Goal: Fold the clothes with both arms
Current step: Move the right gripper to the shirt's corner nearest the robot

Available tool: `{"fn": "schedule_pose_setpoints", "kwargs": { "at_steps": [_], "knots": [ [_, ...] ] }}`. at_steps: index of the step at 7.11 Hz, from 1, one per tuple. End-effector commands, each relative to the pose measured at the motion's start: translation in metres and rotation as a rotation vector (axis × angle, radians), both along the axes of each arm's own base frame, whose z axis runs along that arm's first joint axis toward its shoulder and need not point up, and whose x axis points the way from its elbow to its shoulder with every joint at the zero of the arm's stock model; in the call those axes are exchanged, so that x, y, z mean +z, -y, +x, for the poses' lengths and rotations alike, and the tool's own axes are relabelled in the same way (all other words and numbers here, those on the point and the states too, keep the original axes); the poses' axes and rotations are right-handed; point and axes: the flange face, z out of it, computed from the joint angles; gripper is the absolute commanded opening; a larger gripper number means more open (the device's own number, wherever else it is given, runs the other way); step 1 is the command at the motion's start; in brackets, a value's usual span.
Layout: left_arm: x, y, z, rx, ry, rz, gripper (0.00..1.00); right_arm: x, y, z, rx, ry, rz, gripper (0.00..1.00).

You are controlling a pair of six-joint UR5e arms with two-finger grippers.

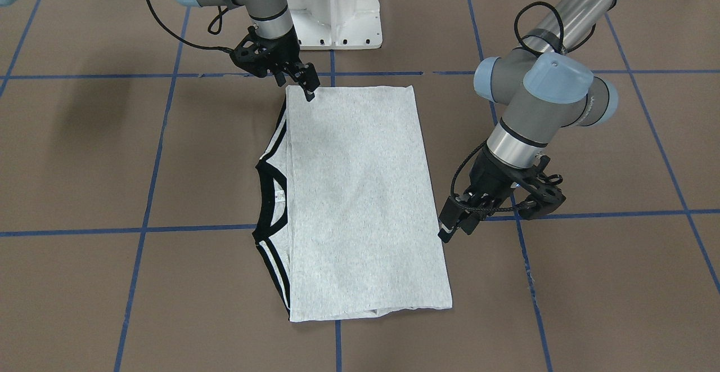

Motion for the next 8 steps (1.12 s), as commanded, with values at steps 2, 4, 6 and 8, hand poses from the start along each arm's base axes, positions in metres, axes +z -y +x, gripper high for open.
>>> {"fn": "schedule_pose_setpoints", "kwargs": {
  "at_steps": [2, 4, 6, 8],
  "knots": [
    [0.003, -0.002, -0.002, -0.003, 0.001, -0.002, 0.69, 0.019, -0.011, -0.019, -0.015, -0.039, -0.003, 1.00],
    [0.004, -0.002, -0.002, -0.003, 0.001, -0.002, 0.69, 0.021, -0.014, -0.023, -0.018, -0.043, -0.008, 0.81],
    [0.003, -0.002, -0.002, -0.003, 0.001, -0.002, 0.69, 0.027, -0.014, -0.026, 0.003, -0.051, -0.035, 0.25],
    [0.012, -0.008, -0.006, -0.003, 0.006, -0.006, 0.69, 0.026, -0.014, -0.026, 0.002, -0.048, -0.036, 0.00]
  ]
}}
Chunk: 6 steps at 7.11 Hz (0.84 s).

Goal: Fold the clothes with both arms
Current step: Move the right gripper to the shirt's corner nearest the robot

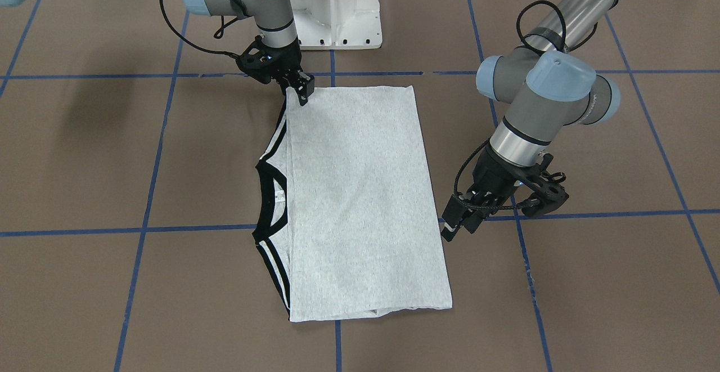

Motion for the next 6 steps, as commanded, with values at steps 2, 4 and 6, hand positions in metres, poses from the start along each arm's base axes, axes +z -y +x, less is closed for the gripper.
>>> {"fn": "schedule_pose_setpoints", "kwargs": {
  "at_steps": [2, 4, 6],
  "knots": [
    [0.003, -0.007, -0.006, 0.001, -0.003, 0.003, 0.69, -0.015, 0.006, 0.015, 0.012, 0.030, 0.002, 0.00],
    [0.004, -0.007, -0.006, 0.001, -0.002, 0.002, 0.69, -0.007, 0.006, 0.012, 0.014, 0.014, -0.003, 0.00],
    [0.010, -0.009, -0.006, 0.001, 0.003, -0.004, 0.69, -0.011, 0.005, 0.014, 0.015, 0.023, -0.002, 0.00]
  ]
}}
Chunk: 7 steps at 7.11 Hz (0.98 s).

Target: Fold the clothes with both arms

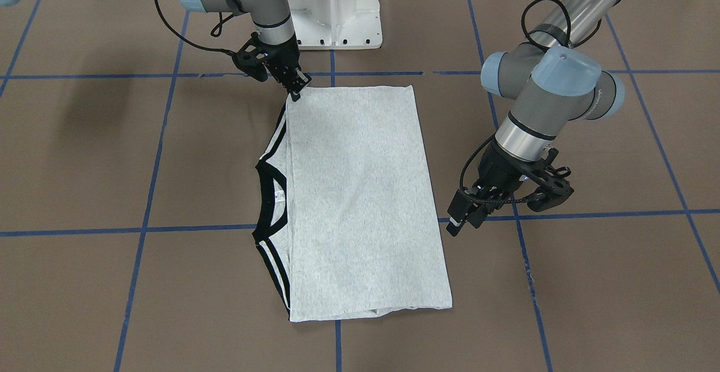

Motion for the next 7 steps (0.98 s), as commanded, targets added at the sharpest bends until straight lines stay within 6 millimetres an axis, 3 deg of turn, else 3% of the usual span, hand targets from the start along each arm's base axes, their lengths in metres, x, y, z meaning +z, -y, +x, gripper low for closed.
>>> {"fn": "schedule_pose_setpoints", "kwargs": {
  "at_steps": [1, 2, 3, 5, 7],
  "knots": [
    [0.0058, -0.0009, -0.0005, -0.002, 0.005, -0.007, 0.69, -0.0020, 0.0007, 0.0009, 0.001, 0.004, 0.002, 0.55],
    [0.0069, -0.0010, -0.0007, -0.002, 0.006, -0.008, 0.69, -0.0004, 0.0009, 0.0007, 0.002, 0.001, 0.002, 0.70],
    [0.0069, -0.0010, -0.0007, -0.002, 0.006, -0.008, 0.69, 0.0018, 0.0012, -0.0005, 0.002, -0.005, 0.000, 0.72],
    [0.0080, -0.0017, 0.0000, -0.002, 0.008, -0.009, 0.69, 0.0030, 0.0007, -0.0017, 0.002, -0.007, 0.001, 0.72],
    [0.0137, -0.0030, -0.0012, -0.002, 0.013, -0.014, 0.69, 0.0031, 0.0028, -0.0024, 0.005, -0.009, 0.001, 0.64]
  ]
}}
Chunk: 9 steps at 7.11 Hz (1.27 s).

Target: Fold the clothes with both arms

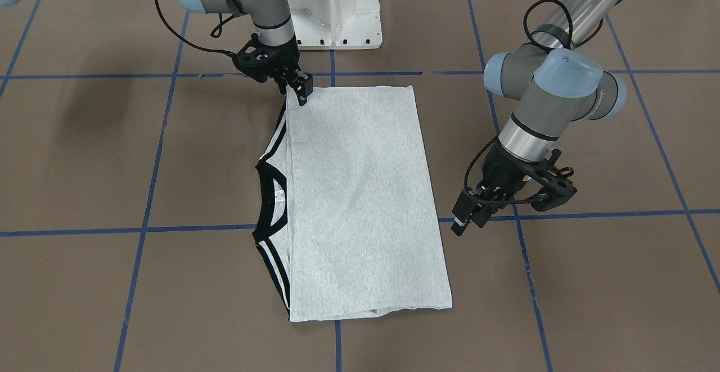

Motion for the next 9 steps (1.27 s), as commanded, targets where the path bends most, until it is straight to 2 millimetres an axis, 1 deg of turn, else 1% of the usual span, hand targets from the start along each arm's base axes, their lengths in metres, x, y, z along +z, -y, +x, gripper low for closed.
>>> {"fn": "schedule_pose_setpoints", "kwargs": {
  "at_steps": [1, 3, 6, 9],
  "knots": [
    [0.0019, -0.0005, -0.0004, 0.000, 0.002, -0.002, 0.69, 0.0002, 0.0001, -0.0014, 0.001, -0.001, -0.001, 0.63],
    [0.0000, -0.0016, -0.0014, -0.001, -0.002, 0.000, 0.69, 0.0007, 0.0001, -0.0022, -0.001, 0.002, -0.002, 0.61],
    [0.0018, -0.0016, -0.0014, -0.001, 0.000, -0.002, 0.69, -0.0017, 0.0003, -0.0031, -0.004, 0.006, 0.004, 0.61],
    [0.0010, -0.0018, -0.0016, -0.001, -0.001, -0.001, 0.69, 0.0019, -0.0002, -0.0049, -0.014, -0.004, 0.011, 0.63]
  ]
}}
